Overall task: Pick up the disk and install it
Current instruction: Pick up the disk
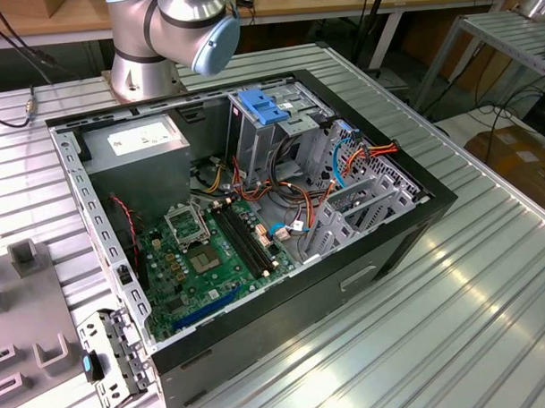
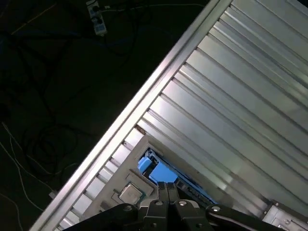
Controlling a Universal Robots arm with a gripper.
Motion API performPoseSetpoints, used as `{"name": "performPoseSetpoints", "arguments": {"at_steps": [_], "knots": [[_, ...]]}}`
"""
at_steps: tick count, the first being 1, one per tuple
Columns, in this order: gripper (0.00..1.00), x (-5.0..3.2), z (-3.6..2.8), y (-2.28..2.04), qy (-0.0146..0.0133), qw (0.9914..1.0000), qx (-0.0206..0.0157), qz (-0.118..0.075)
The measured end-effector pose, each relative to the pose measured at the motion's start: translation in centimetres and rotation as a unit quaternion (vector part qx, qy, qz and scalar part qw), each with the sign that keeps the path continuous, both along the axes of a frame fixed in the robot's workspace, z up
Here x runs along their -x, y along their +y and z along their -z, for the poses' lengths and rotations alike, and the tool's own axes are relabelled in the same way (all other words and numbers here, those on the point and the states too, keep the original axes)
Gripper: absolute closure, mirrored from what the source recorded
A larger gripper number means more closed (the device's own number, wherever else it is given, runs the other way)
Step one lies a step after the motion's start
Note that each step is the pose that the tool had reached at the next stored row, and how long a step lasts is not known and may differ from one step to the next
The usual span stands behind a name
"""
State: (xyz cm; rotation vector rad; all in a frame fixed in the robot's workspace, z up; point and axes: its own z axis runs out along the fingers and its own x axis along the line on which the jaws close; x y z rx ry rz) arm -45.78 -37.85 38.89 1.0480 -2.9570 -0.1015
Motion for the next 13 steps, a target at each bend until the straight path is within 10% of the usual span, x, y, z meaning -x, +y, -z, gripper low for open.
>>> {"name": "performPoseSetpoints", "arguments": {"at_steps": [3,9,13], "knots": [[0.89,0.0,0.0,0.0,0.0,0.99936,0.0,-0.036],[0.89,0.0,0.0,0.0,0.0,0.99479,0.0,-0.102],[0.89,0.0,0.0,0.0,0.0,0.98464,0.0,-0.175]]}}
